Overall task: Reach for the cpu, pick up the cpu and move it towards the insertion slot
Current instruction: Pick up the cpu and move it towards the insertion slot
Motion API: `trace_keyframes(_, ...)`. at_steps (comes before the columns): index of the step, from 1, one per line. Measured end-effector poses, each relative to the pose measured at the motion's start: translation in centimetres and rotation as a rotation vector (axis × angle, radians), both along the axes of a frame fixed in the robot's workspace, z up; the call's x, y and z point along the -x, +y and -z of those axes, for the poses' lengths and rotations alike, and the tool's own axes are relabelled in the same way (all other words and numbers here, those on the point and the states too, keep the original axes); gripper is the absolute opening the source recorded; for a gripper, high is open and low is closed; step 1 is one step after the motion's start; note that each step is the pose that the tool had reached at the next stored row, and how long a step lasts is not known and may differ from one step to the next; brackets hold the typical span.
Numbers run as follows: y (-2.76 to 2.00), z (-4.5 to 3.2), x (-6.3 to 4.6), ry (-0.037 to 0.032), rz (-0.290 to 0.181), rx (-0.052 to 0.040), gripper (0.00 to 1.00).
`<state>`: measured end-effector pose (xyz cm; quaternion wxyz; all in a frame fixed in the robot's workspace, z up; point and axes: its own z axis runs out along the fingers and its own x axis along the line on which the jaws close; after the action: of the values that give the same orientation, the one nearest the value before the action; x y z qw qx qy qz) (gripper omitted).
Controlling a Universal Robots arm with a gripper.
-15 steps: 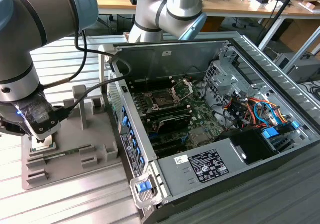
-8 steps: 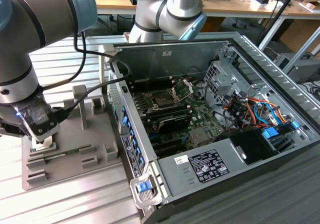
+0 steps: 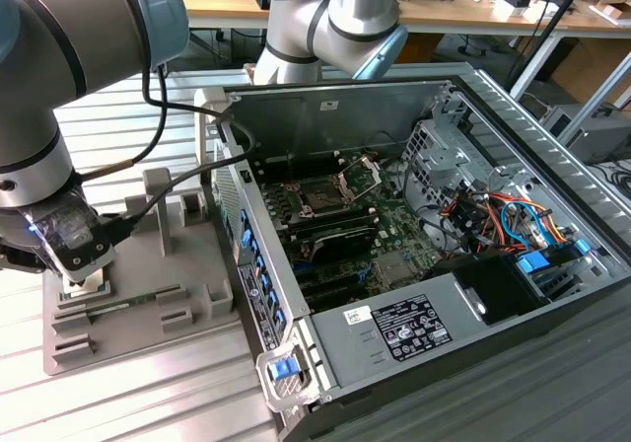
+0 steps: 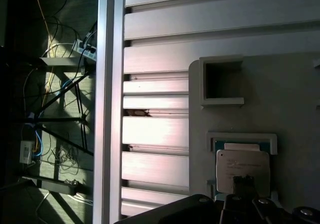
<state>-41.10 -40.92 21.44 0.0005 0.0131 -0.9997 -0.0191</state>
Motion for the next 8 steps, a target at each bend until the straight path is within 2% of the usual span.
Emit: trace_keyframes(8, -0.05, 0.27, 0.19, 0.0002, -0.001, 0.0001, 0.11)
